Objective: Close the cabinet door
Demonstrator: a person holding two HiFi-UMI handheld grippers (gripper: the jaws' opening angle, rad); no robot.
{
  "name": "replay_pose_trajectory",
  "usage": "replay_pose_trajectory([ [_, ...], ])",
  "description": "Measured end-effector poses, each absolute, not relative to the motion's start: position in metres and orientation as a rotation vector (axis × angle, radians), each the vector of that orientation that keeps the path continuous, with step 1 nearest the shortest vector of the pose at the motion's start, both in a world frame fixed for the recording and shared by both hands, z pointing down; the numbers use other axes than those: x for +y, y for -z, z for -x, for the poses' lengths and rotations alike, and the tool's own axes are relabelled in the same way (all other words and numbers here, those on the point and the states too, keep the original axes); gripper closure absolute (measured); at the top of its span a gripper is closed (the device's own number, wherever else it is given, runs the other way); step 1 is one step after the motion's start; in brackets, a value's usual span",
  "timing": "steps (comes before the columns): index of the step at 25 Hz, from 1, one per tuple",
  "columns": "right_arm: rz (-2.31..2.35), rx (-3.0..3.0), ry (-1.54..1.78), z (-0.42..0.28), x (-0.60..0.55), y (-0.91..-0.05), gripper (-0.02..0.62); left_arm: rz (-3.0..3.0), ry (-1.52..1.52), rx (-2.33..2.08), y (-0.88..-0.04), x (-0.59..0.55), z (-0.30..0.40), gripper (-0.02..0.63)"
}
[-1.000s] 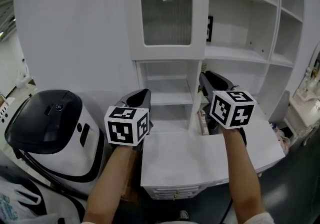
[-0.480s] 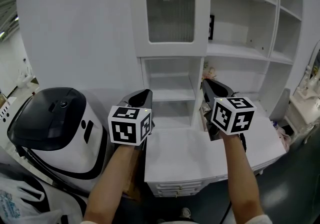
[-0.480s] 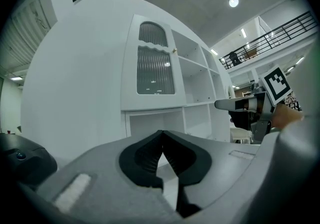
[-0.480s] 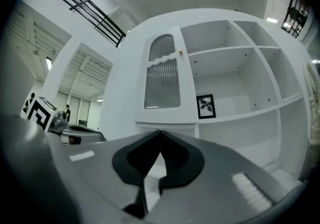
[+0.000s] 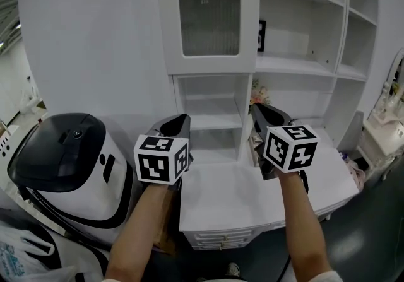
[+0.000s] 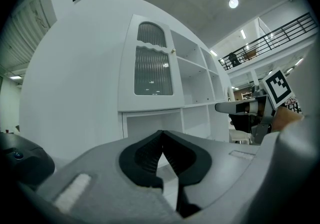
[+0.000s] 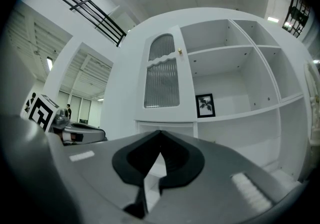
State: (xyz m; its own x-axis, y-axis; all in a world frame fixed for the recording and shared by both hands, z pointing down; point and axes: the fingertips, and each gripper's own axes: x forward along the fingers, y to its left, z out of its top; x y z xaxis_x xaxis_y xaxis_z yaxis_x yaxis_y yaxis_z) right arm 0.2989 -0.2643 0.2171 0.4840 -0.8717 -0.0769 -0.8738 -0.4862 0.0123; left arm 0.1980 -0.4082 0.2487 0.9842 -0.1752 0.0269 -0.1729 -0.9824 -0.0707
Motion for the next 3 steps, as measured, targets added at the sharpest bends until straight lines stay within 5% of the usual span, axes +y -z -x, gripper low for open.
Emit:
replay_pose_trajectory([
  [3,2.682,1.577,-0.11,-0.3009,-0.2618,-0.2172,0.591,3.062,0.042,0.264,-0.2462,-0.4054,-0.2012,0.607],
])
